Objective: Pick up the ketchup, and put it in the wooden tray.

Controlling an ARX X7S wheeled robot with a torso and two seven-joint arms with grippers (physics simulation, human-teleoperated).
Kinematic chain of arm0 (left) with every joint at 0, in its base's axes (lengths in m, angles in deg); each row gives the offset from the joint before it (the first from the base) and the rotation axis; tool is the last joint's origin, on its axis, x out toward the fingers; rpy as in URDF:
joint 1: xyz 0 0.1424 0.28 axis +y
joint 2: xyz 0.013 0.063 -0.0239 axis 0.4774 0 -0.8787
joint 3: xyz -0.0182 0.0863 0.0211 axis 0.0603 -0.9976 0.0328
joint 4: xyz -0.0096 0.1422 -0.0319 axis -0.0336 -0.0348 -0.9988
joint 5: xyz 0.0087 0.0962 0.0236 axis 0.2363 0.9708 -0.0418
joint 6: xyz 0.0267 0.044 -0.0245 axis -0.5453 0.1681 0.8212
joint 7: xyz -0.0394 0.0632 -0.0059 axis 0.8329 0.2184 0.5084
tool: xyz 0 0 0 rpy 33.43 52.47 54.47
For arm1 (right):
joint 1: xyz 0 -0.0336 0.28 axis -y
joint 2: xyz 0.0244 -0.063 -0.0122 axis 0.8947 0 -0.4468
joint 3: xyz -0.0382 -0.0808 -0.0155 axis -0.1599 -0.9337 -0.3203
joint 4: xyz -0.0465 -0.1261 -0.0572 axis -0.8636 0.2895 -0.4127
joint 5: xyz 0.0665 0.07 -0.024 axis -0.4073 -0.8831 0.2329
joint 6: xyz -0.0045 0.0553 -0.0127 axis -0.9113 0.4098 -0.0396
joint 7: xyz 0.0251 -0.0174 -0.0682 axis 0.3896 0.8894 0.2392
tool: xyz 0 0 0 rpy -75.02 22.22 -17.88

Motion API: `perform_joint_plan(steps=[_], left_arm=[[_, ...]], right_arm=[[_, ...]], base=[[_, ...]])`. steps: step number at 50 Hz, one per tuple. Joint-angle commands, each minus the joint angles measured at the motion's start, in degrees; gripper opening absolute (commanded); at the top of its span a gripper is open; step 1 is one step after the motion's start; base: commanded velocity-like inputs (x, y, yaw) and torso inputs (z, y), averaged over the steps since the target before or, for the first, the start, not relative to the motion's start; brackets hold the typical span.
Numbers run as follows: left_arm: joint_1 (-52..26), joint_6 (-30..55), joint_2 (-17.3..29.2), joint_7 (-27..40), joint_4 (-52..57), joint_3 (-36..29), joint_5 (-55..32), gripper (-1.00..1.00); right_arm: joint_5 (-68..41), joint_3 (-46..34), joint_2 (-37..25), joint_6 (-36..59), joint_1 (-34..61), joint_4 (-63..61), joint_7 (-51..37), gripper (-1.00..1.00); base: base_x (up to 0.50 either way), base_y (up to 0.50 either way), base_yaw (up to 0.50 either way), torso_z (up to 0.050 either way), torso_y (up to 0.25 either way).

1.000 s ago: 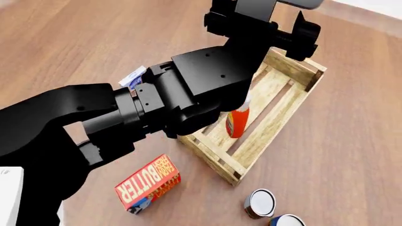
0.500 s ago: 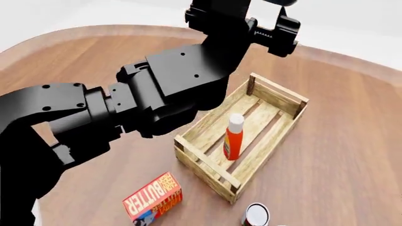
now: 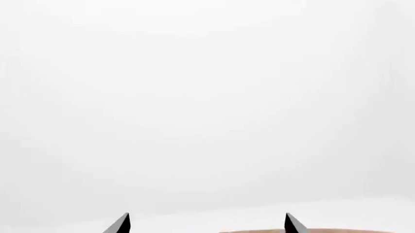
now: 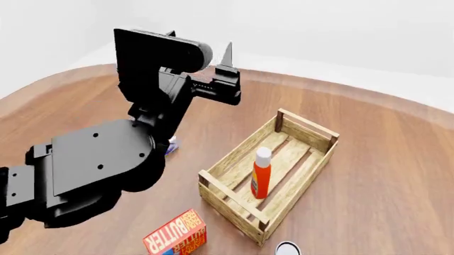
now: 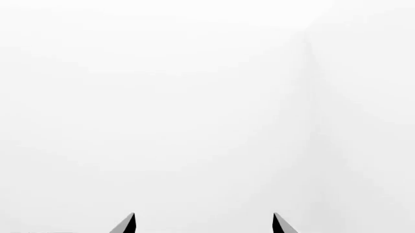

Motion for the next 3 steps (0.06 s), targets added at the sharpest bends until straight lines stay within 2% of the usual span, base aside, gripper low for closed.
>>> perform_joint_plan(steps=[1,3], left_arm=[[10.67,-8.31,12.57,6.71,8.5,-1.45,6.41,1.0],[13.16,-10.15,14.34,7.74,9.03,-1.82,7.06,1.0]], right_arm=[[-1.91,0.36,0.94,-1.07,0.0,0.0,5.69,1.0],[-2.39,0.46,0.94,-0.9,0.0,0.0,6.6,1.0]], base=[[0.0,0.0,0.0,-0.005,0.221],[0.0,0.0,0.0,-0.005,0.22]])
